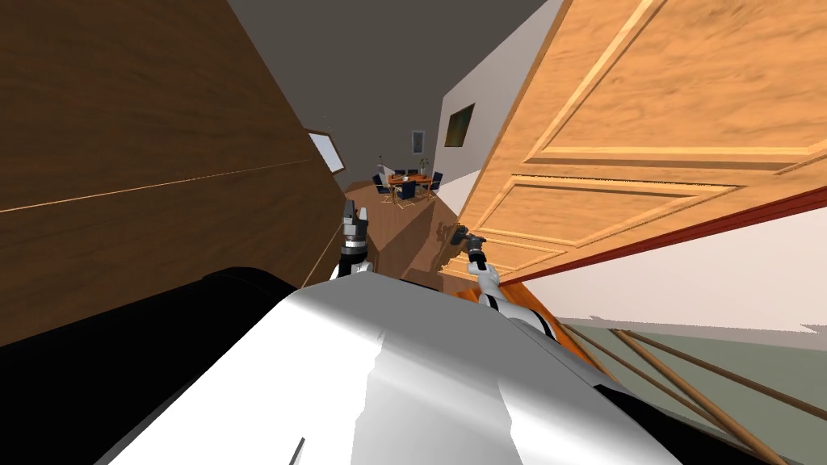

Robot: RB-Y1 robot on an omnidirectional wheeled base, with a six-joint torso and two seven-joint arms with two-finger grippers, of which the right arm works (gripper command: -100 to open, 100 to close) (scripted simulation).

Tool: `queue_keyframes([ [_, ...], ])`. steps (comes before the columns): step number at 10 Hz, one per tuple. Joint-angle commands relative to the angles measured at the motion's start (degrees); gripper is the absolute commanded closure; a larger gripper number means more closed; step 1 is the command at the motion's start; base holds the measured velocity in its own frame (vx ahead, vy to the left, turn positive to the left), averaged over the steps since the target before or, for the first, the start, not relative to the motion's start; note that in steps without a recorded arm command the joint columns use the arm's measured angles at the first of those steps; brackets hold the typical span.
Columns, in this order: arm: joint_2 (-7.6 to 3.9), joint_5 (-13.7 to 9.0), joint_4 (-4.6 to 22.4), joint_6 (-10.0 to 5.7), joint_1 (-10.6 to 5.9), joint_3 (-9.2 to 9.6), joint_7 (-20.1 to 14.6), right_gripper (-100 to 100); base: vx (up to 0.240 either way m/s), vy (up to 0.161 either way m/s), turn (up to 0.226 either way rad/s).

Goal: Push the door open

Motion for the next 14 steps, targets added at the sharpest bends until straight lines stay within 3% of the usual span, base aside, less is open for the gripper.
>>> queue_keyframes([
  [1, -0.42, -0.74, -0.04, 0.09, -0.26, -1.25, 1.0, 100, 0.144, 0.127, -0.069],
  [7, -0.72, -2.03, 0.21, 0.96, 0.1, -3.21, 2.64, 100, 0.164, 0.092, -0.044],
  [14, -1.93, -4.26, 0.51, 1.18, 0.68, -7.49, 5.34, 100, 0.19, 0.076, -0.065],
])
